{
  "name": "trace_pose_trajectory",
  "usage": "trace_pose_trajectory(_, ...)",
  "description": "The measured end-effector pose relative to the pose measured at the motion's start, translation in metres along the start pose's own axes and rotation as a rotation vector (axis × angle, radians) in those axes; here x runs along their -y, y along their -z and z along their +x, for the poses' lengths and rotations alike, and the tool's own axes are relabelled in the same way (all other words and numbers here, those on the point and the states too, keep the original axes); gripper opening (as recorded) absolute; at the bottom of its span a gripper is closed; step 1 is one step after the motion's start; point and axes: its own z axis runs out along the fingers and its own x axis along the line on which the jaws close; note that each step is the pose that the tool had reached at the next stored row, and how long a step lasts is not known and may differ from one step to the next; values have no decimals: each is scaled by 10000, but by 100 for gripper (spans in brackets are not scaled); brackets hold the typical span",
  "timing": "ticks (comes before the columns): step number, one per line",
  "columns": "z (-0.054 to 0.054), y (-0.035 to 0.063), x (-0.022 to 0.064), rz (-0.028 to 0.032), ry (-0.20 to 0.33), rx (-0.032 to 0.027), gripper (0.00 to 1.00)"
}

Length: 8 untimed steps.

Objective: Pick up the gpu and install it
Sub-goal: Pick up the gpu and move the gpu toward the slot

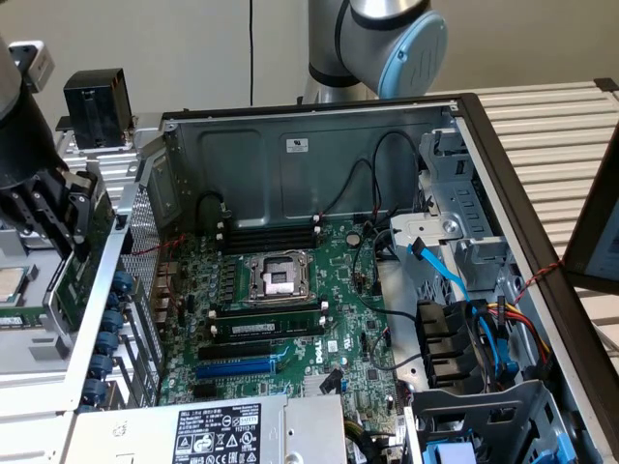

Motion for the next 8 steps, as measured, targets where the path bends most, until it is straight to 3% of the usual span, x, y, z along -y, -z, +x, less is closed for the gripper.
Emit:
trace_pose_trajectory(2, -6, -4, -1, 117, -14, -124, 29)
trace_pose_trajectory(3, -9, -5, -1, 173, -14, -146, 29)
trace_pose_trajectory(8, -25, -8, -3, 412, 0, -118, 29)
